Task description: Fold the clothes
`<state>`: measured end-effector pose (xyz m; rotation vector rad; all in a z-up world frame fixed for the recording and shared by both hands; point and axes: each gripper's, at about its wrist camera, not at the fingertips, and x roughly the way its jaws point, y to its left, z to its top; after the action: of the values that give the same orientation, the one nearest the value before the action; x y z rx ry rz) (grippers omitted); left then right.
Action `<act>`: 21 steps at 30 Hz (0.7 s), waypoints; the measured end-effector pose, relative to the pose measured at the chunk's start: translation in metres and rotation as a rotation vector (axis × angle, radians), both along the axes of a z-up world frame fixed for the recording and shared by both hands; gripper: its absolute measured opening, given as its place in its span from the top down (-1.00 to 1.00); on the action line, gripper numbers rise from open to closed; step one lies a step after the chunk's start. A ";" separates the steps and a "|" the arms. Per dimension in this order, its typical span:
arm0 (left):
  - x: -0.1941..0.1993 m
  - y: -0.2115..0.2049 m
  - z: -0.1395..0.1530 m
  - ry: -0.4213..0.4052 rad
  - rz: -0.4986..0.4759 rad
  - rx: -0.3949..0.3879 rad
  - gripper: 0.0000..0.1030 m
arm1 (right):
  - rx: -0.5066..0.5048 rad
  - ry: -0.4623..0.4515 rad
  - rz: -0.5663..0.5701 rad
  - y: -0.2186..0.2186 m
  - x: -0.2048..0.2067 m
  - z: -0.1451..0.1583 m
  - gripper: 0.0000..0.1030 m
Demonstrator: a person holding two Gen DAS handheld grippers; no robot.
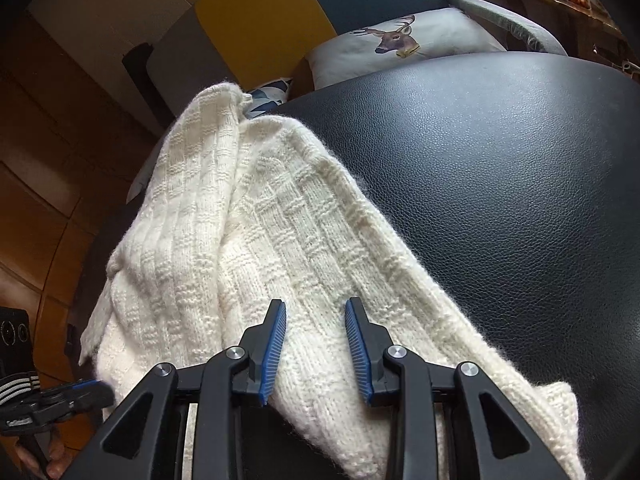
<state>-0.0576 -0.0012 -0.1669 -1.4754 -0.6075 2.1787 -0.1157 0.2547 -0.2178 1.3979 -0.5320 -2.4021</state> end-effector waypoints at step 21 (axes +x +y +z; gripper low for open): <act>0.057 -0.307 0.022 0.031 0.662 -0.295 0.91 | 0.363 -0.017 0.130 -0.041 -0.010 0.010 0.45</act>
<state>-0.0006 -0.3086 -0.1449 -1.5273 -0.8917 2.8923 -0.1258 0.2141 -0.2082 1.5392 -0.0024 -2.4659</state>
